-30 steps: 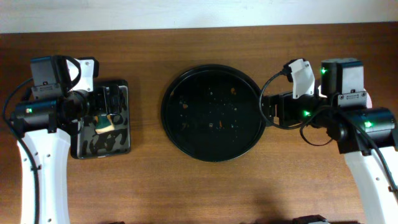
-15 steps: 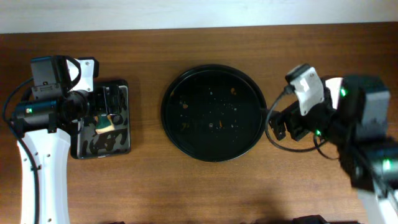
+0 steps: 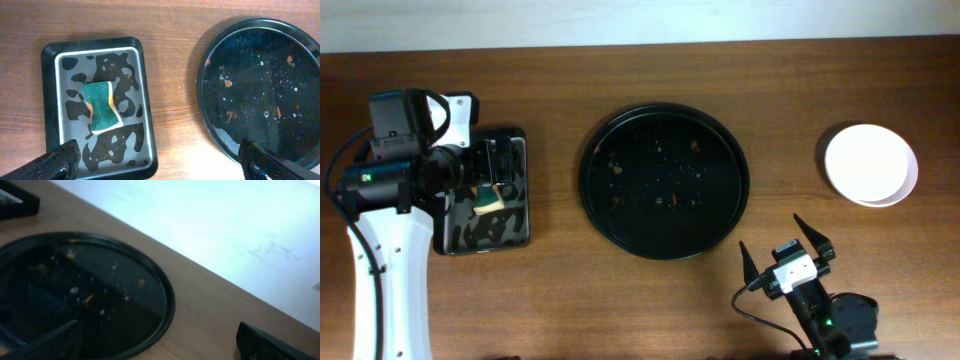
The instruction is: Clean dirty plates on tray and stack at the side
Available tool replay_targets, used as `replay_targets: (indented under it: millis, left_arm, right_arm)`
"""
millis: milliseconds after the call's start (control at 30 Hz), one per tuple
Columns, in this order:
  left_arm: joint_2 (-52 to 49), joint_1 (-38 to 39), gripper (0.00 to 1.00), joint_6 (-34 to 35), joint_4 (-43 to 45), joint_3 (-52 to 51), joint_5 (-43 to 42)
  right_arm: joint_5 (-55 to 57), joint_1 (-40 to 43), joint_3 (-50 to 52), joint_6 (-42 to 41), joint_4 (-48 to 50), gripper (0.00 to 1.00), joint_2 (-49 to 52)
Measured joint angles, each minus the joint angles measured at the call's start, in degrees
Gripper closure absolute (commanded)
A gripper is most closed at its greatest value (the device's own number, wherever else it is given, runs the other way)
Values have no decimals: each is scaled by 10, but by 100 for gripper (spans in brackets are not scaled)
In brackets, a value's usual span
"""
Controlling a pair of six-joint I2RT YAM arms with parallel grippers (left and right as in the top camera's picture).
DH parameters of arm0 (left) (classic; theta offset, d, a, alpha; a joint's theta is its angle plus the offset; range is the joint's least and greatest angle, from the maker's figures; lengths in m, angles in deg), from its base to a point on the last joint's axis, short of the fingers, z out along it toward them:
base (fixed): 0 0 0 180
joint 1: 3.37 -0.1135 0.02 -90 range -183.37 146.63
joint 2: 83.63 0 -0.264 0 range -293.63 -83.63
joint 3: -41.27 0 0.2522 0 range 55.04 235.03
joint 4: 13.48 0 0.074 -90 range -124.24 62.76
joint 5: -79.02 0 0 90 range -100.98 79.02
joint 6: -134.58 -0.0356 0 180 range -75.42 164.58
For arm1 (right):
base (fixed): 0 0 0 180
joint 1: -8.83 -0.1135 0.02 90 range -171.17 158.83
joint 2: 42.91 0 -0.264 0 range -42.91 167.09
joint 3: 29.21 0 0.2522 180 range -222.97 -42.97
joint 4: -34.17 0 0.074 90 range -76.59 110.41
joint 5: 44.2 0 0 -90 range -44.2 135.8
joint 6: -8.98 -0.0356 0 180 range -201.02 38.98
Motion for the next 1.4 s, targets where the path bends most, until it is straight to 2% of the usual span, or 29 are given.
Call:
replay_targets:
  millis: [167, 667, 767, 867, 900, 1067, 1133, 1233, 1333, 1400]
  left_arm:
    - [0, 0, 1, 0, 0, 0, 0]
    - [0, 0, 1, 0, 0, 0, 0]
    - [11, 13, 1, -2, 11, -11, 34]
    - [106, 44, 1, -3, 153, -90, 69]
    - [172, 50, 1, -2, 223, -154, 76]
    - [441, 55, 1, -2, 438, -413, 89]
    - [535, 55, 1, -2, 492, -500, 89]
    - [680, 69, 1, -2, 528, -619, 91]
    - [769, 96, 1, -2, 537, -691, 91]
    - [786, 103, 1, -2, 574, -733, 91]
  right_arm:
    - [0, 0, 56, -39, 110, 1, 0]
    - [0, 0, 59, -49, 110, 1, 0]
    - [0, 0, 60, -49, 111, 1, 0]
    - [0, 0, 60, -49, 111, 1, 0]
    - [1, 0, 60, -49, 112, 1, 0]
    - [2, 0, 60, -49, 112, 1, -1]
    - [2, 0, 60, -49, 112, 2, -1]
    - [2, 0, 60, -49, 112, 1, -2]
    - [2, 0, 60, -49, 112, 1, -2]
    - [2, 0, 60, -49, 112, 1, -2]
